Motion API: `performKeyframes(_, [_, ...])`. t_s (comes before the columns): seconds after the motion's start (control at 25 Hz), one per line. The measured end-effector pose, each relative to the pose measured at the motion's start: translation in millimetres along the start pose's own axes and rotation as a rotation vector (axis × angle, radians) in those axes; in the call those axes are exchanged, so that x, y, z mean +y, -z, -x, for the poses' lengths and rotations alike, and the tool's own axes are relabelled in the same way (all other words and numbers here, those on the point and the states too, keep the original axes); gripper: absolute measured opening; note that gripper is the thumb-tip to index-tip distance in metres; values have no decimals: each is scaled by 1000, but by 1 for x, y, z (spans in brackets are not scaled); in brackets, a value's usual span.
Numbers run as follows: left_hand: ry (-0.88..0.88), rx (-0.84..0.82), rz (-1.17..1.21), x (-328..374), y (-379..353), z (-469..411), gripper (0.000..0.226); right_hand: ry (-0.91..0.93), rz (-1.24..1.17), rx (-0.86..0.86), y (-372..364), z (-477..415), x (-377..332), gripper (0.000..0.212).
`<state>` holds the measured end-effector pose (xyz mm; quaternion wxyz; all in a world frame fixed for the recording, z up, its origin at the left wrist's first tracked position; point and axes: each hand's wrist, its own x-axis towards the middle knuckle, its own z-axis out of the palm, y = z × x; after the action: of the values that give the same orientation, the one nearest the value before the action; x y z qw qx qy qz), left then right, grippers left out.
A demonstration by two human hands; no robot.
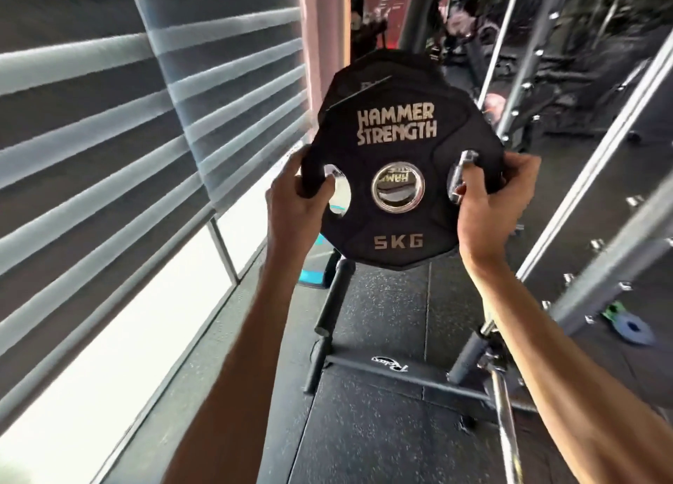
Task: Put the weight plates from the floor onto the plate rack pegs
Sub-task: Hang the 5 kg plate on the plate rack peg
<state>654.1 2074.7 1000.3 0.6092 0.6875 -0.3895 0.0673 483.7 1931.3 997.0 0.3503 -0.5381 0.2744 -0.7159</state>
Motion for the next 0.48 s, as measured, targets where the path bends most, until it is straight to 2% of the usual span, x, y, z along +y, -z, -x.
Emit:
performKeyframes(0.2, [-53,-35,80,-12,-18,-13,40,31,51,71,-3,-3,8,23])
performKeyframes(0.48, [-104,-32,158,-17,-15,-18,39,13,43,66,-11,-4,20,21])
